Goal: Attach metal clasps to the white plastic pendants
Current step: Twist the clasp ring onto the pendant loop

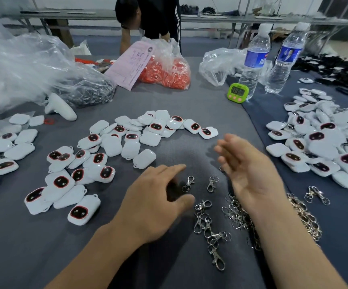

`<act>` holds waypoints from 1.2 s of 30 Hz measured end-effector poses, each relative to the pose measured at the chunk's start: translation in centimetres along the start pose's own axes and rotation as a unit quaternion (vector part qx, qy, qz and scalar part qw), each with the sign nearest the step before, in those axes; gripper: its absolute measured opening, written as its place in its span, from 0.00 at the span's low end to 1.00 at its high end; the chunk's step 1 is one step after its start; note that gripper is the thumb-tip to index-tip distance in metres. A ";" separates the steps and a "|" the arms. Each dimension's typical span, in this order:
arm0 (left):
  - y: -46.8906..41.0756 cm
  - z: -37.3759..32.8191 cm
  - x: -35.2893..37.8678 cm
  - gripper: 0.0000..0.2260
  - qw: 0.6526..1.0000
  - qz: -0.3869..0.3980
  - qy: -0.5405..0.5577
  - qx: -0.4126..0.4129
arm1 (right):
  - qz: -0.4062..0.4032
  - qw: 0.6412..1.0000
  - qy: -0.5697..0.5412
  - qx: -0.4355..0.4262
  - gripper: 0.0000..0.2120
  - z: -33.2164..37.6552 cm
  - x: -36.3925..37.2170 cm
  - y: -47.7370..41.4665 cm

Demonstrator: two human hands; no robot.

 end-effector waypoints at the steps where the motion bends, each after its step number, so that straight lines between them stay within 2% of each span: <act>1: 0.1 -0.5 0.4 0.34 0.999 0.021 -0.037 0.012 | 0.000 0.994 0.110 0.001 0.08 -0.3 0.5 0.0; 2: 0.3 -0.9 0.6 0.35 0.997 0.029 -0.071 0.021 | -0.005 0.972 0.236 -0.001 0.08 -0.6 0.8 -0.1; 4: 0.7 -1.4 0.8 0.34 0.993 0.033 -0.111 0.034 | 0.001 0.882 0.472 -0.002 0.09 -1.4 2.0 0.0; 5: 0.8 -1.7 0.8 0.33 0.991 0.034 -0.124 0.041 | 0.019 0.837 0.547 -0.004 0.11 -1.8 2.8 0.2; 6: 0.8 -1.8 0.9 0.31 0.989 0.033 -0.133 0.048 | 0.040 0.812 0.582 -0.007 0.13 -2.4 3.5 0.3; 8: 0.6 -1.9 0.7 0.26 0.991 0.016 -0.126 0.051 | 0.075 0.803 0.591 0.002 0.17 -3.4 4.3 0.4; 11: 0.3 -1.0 -0.2 0.15 0.995 -0.036 -0.081 0.043 | 0.104 0.810 0.577 0.016 0.18 -3.8 5.1 0.6; 16: 0.5 0.6 -1.4 0.02 0.987 -0.105 -0.121 -0.017 | 0.125 0.810 0.572 -0.001 0.19 -4.7 6.4 0.3; 19: 1.1 0.7 -2.3 0.03 0.977 -0.146 -0.145 -0.049 | 0.190 0.778 0.599 -0.013 0.27 -5.9 8.2 -0.3; 23: 2.1 1.9 -3.9 0.03 0.963 -0.210 -0.101 -0.134 | 0.258 0.736 0.625 -0.029 0.36 -6.6 10.1 -1.2; 26: 2.3 2.5 -4.1 0.05 0.958 -0.236 -0.054 -0.153 | 0.312 0.665 0.678 -0.039 0.33 -7.4 11.3 -1.5; 27: 2.3 2.7 -4.2 0.05 0.958 -0.242 -0.035 -0.149 | 0.312 0.660 0.682 -0.046 0.30 -7.5 11.4 -1.6; 30: 1.6 3.6 -3.9 0.05 0.965 -0.213 0.022 -0.150 | 0.244 0.724 0.643 -0.057 0.19 -6.7 10.8 -1.5; 31: 1.3 4.0 -3.7 0.05 0.968 -0.197 0.041 -0.150 | 0.219 0.733 0.641 -0.058 0.16 -6.4 10.5 -1.4; 36: 0.0 4.2 -2.9 0.03 0.982 -0.116 0.118 -0.094 | 0.179 0.729 0.659 -0.054 0.09 -5.5 8.5 0.0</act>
Point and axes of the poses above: each hand's wrist, its own y-axis away from the middle knuckle, its own x-axis out of the palm, z = x × y, the point moved 6 cm from there along -y, towards the middle knuckle, and after that the axes turned 15 degrees about z, right-handed, at the moved point
